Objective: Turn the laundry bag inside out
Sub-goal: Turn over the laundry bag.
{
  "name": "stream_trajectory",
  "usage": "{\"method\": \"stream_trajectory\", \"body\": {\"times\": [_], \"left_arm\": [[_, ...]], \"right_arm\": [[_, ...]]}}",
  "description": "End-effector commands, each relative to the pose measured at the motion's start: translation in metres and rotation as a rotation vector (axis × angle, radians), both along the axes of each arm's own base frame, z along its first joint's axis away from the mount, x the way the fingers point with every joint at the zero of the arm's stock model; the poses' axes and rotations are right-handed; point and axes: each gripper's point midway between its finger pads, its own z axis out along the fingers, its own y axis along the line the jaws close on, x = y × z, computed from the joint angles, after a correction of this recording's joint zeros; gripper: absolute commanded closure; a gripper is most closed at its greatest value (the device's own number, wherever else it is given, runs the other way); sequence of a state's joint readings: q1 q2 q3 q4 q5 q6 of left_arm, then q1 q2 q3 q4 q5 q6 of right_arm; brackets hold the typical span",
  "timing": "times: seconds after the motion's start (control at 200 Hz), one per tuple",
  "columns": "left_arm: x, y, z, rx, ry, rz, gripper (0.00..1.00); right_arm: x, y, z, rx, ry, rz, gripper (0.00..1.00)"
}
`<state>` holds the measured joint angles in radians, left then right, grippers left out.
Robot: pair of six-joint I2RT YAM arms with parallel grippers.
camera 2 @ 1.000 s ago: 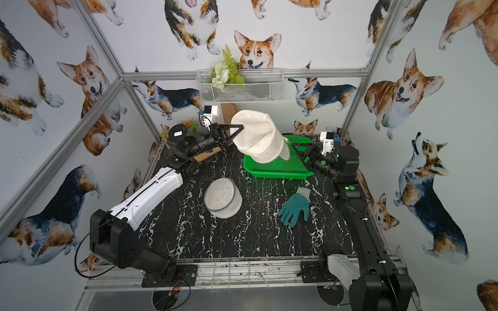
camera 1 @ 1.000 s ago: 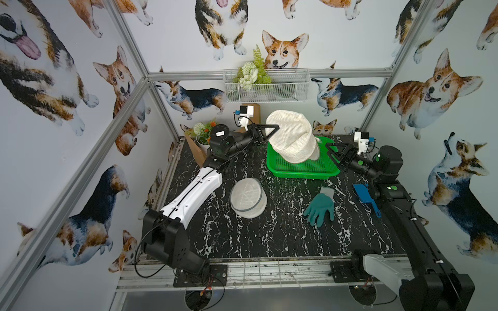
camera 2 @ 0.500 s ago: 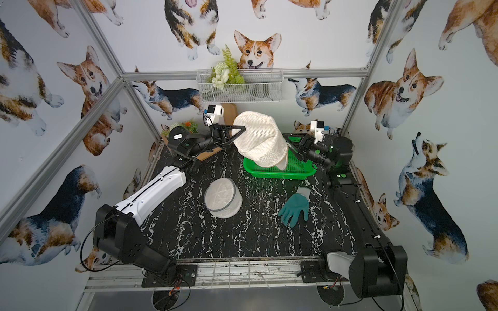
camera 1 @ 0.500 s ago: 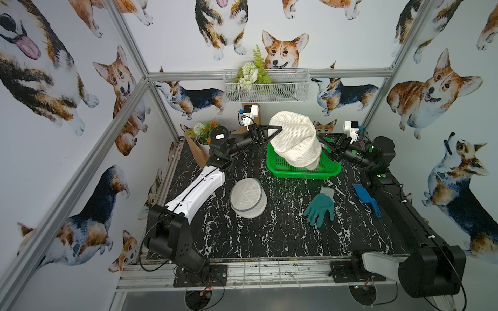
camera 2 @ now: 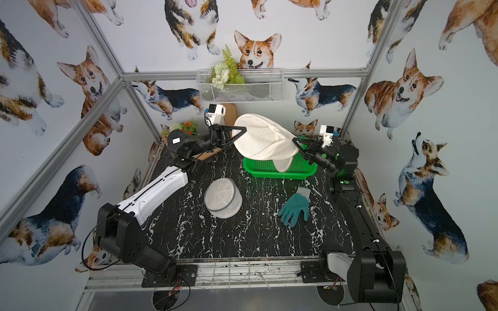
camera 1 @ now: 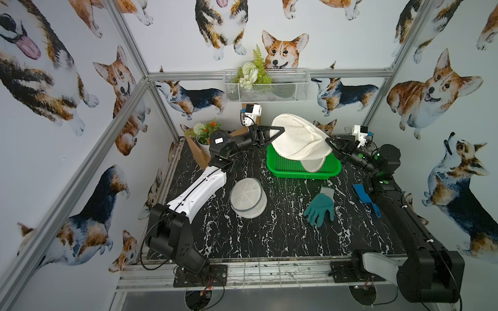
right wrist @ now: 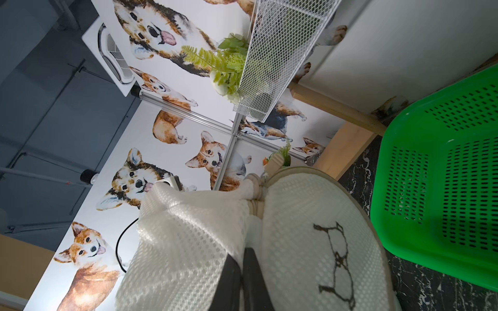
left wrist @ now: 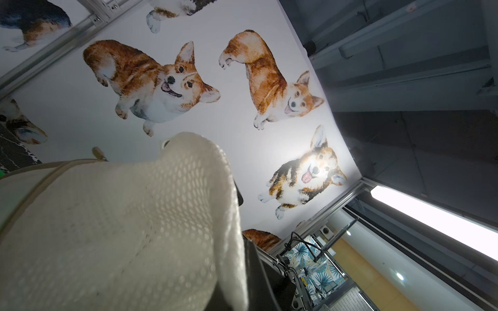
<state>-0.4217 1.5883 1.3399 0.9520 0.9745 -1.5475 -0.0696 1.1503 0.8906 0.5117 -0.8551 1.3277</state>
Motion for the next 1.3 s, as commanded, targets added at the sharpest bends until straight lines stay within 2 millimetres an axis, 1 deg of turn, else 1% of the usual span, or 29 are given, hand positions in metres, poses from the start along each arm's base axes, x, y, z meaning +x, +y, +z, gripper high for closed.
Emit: {"method": "stream_trajectory", "body": {"times": [0.0,0.085,0.14,0.15,0.19,0.245,0.27,0.31,0.325,0.385,0.43,0.465,0.49,0.52,0.556,0.561,0.571,0.596,0.606,0.616,0.656,0.696,0.811,0.851,0.936,0.981,1.031,1.116,1.296], "left_arm": [[-0.032,0.002,0.036,-0.104,-0.16,-0.068,1.0],[-0.043,-0.009,0.043,-0.137,-0.187,-0.114,1.0],[-0.049,-0.014,0.048,-0.156,-0.195,-0.136,1.0],[-0.044,-0.017,0.043,-0.153,-0.181,-0.14,1.0],[-0.042,-0.02,0.04,-0.163,-0.166,-0.149,1.0],[-0.041,-0.022,0.04,-0.174,-0.157,-0.157,1.0],[-0.04,-0.022,0.039,-0.177,-0.151,-0.159,1.0],[-0.041,-0.022,0.039,-0.177,-0.152,-0.16,1.0],[-0.041,-0.022,0.039,-0.175,-0.152,-0.16,1.0],[-0.041,-0.023,0.036,-0.158,-0.152,-0.162,1.0],[-0.041,-0.024,0.033,-0.138,-0.149,-0.163,1.0],[-0.039,-0.024,0.028,-0.116,-0.143,-0.157,1.0],[-0.037,-0.024,0.024,-0.098,-0.135,-0.148,1.0],[-0.033,-0.024,0.017,-0.075,-0.127,-0.135,1.0],[-0.023,-0.026,0.002,-0.036,-0.102,-0.112,1.0],[-0.026,-0.023,0.007,-0.037,-0.117,-0.107,1.0],[-0.027,-0.021,0.007,-0.03,-0.119,-0.097,1.0],[-0.023,-0.02,0.001,-0.001,-0.112,-0.074,1.0],[-0.021,-0.019,-0.001,0.012,-0.111,-0.063,1.0],[-0.019,-0.019,-0.004,0.025,-0.106,-0.055,1.0],[-0.011,-0.017,-0.015,0.081,-0.112,-0.016,1.0],[-0.002,-0.015,-0.028,0.154,-0.114,0.027,1.0],[0.008,-0.014,-0.053,0.323,-0.165,0.079,1.0],[0.009,-0.014,-0.06,0.359,-0.172,0.073,1.0],[0.008,-0.015,-0.069,0.409,-0.186,0.053,1.0],[0.008,-0.015,-0.073,0.429,-0.191,0.047,1.0],[0.008,-0.015,-0.075,0.445,-0.192,0.043,1.0],[0.009,-0.016,-0.076,0.458,-0.184,0.034,1.0],[0.008,-0.016,-0.075,0.47,-0.191,0.032,1.0]], "right_arm": [[0.011,0.007,-0.013,-0.022,0.019,-0.044,1.0],[0.009,0.048,-0.016,-0.089,-0.003,0.038,1.0],[0.005,0.074,-0.013,-0.089,-0.034,0.111,1.0],[0.004,0.078,-0.012,-0.087,-0.04,0.122,1.0],[0.003,0.089,-0.009,-0.075,-0.056,0.15,0.97],[0.002,0.094,-0.002,-0.056,-0.093,0.16,0.93],[0.002,0.094,0.001,-0.05,-0.109,0.157,0.91],[0.002,0.092,0.004,-0.051,-0.129,0.147,0.82],[0.002,0.09,0.005,-0.054,-0.135,0.141,0.78],[0.004,0.083,0.006,-0.079,-0.146,0.117,0.52],[0.007,0.071,0.005,-0.108,-0.14,0.087,0.42],[0.008,0.058,0.006,-0.13,-0.138,0.049,0.38],[0.009,0.047,0.005,-0.145,-0.131,0.015,0.38],[0.01,0.032,0.004,-0.163,-0.127,-0.029,0.32],[0.009,0.013,0.002,-0.187,-0.109,-0.083,0.31],[0.009,0.011,0.002,-0.191,-0.108,-0.09,0.3],[0.009,0.006,0.001,-0.2,-0.103,-0.104,0.3],[0.01,-0.006,-0.005,-0.225,-0.084,-0.135,0.29],[0.004,-0.009,0.0,-0.236,-0.099,-0.146,0.29],[0.003,-0.014,0.0,-0.247,-0.096,-0.161,0.29],[-0.002,-0.027,-0.004,-0.304,-0.086,-0.199,0.28],[-0.007,-0.035,-0.006,-0.363,-0.081,-0.226,0.27],[-0.02,-0.039,-0.009,-0.498,-0.082,-0.241,0.26],[-0.024,-0.04,-0.006,-0.532,-0.101,-0.25,0.26],[-0.033,-0.036,0.011,-0.581,-0.205,-0.255,0.29],[-0.038,-0.029,0.024,-0.625,-0.291,-0.251,0.3],[-0.04,-0.017,0.034,-0.693,-0.363,-0.244,0.3],[-0.036,0.002,0.043,-0.822,-0.437,-0.205,0.3],[-0.016,0.027,0.041,-1.019,-0.509,-0.174,0.34]]}}
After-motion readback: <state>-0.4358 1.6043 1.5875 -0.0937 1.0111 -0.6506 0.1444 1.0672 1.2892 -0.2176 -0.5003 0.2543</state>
